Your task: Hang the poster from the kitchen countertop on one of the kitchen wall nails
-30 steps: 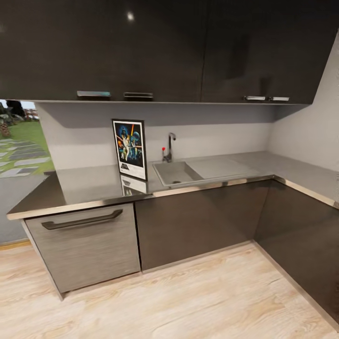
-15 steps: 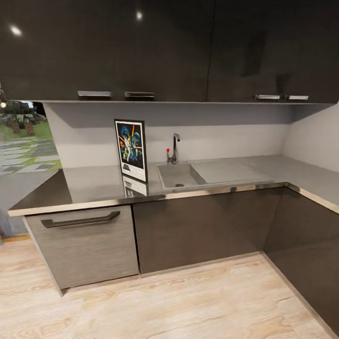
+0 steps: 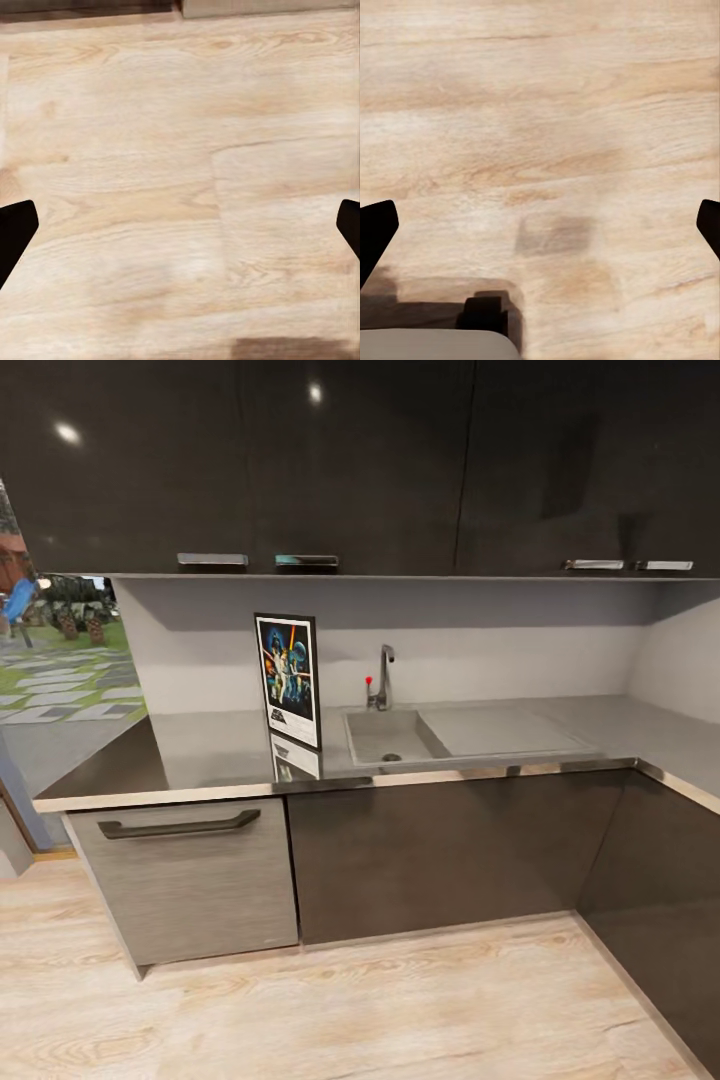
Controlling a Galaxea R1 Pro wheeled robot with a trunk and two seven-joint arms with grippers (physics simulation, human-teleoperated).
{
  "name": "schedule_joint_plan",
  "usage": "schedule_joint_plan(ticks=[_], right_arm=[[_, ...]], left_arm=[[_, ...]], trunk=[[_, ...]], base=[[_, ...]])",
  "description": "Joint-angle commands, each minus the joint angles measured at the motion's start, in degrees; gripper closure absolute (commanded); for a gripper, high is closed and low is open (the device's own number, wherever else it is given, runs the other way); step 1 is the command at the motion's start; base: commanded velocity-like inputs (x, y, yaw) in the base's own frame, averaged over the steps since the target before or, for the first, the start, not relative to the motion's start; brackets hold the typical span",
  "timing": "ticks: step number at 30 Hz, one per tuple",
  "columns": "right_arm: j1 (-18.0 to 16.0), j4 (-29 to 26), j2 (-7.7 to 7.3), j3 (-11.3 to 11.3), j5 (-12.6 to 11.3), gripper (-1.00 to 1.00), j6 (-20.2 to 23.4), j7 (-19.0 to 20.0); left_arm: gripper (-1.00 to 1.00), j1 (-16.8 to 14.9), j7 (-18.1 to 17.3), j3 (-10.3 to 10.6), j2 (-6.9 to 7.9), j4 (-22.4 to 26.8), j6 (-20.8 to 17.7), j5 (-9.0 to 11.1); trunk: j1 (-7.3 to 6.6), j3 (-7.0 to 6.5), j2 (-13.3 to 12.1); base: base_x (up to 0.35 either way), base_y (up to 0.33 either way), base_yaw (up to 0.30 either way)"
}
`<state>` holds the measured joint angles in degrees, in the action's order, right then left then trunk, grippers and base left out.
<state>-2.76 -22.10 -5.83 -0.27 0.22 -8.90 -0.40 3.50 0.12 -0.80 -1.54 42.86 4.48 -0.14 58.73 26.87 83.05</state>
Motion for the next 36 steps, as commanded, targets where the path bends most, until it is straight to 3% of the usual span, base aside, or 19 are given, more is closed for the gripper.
schedule_joint_plan(ticks=[1,3,9,11,13,14,17,20,24,25,27,29,30,32,34,36], right_arm=[[0.0,0.0,-0.03,0.0,0.0,-1.00,-0.2,0.0],[0.0,0.1,-0.05,0.0,0.0,-1.00,-0.5,0.0],[0.0,0.3,-0.06,0.0,0.0,-1.00,-5.3,0.0],[0.0,0.3,-0.06,0.0,0.0,-1.00,-5.8,0.0],[0.0,0.3,-0.06,0.0,0.0,-1.00,-6.1,0.0],[0.0,0.3,-0.06,0.0,0.0,-1.00,-6.4,0.0],[0.0,0.3,-0.06,0.0,-0.1,-1.00,-6.7,0.0],[0.0,0.3,-0.06,0.0,-0.1,-1.00,-9.3,0.0],[0.1,0.3,-0.06,0.0,-0.1,-1.00,-14.2,0.0],[0.2,0.2,-0.06,0.0,-0.1,-1.00,-15.5,0.0],[0.2,0.2,-0.06,0.0,-0.1,-1.00,-15.8,-0.1],[0.3,0.2,-0.06,0.0,-0.1,-1.00,-16.2,-0.1],[0.3,0.2,-0.06,0.1,-0.1,-1.00,-16.3,-0.2],[0.3,0.2,-0.06,0.1,-0.1,-1.00,-16.4,-0.2],[0.3,0.2,-0.06,0.1,-0.1,-1.00,-16.4,-0.8],[0.3,0.3,0.00,0.2,0.0,-1.00,-16.4,-4.3]], left_arm=[[-1.00,0.0,0.0,-0.1,0.01,0.4,0.1,0.0],[-1.00,0.0,0.1,0.1,-0.08,3.6,0.1,0.1],[-1.00,0.0,-0.1,0.4,-0.45,23.3,-0.6,-0.1],[-1.00,0.0,-0.1,0.6,-1.03,26.7,-1.0,-0.1],[-1.00,0.0,0.1,0.8,-2.17,29.4,-2.3,-0.1],[-1.00,0.0,0.7,0.9,-3.77,32.0,-4.8,-0.2],[-1.00,0.0,2.8,1.0,-5.68,35.8,-9.3,-0.3],[-1.00,-0.8,6.9,2.8,-7.22,40.6,-14.7,-0.5],[-1.00,-6.3,10.9,7.5,-8.46,42.4,-18.5,-0.7],[-1.00,-10.4,12.4,10.3,-8.46,42.9,-21.9,-0.8],[-1.00,-12.7,12.9,11.6,-8.46,43.1,-24.2,-0.9],[-1.00,-19.6,13.5,13.2,-8.46,43.3,-30.0,-0.9],[-1.00,-21.0,13.5,13.4,-8.46,43.4,-31.0,-0.9],[-1.00,-28.2,13.7,13.9,-8.46,43.4,-35.7,-0.9],[-1.00,-32.5,13.9,14.0,-8.46,43.2,-37.9,-0.9],[-1.00,-41.1,16.8,14.1,-8.46,39.7,-39.9,-1.0]], trunk=[[0.00,0.05,0.0],[0.00,0.05,0.0],[0.00,0.05,0.0],[0.00,0.05,0.0],[0.00,0.05,0.0],[0.00,0.05,0.0],[0.00,0.05,0.0],[0.00,0.05,0.0],[0.00,0.05,0.0],[0.00,0.05,0.0],[0.00,0.05,0.0],[0.00,0.05,0.0],[0.00,0.05,0.0],[0.00,0.05,0.0],[0.00,0.05,0.0],[0.00,0.05,0.0]], base=[[0.000,0.000,0.000],[0.000,0.000,0.000],[0.000,0.000,0.000],[0.000,0.000,0.000],[0.000,0.000,0.000],[0.000,0.000,0.000],[0.000,0.000,0.000],[0.000,0.000,0.000],[0.000,0.000,0.000],[0.000,0.000,0.000],[0.000,0.000,0.000],[0.000,0.000,0.000],[0.000,0.000,0.000],[0.000,0.000,0.000],[0.000,0.000,0.000],[0.000,0.000,0.000]])
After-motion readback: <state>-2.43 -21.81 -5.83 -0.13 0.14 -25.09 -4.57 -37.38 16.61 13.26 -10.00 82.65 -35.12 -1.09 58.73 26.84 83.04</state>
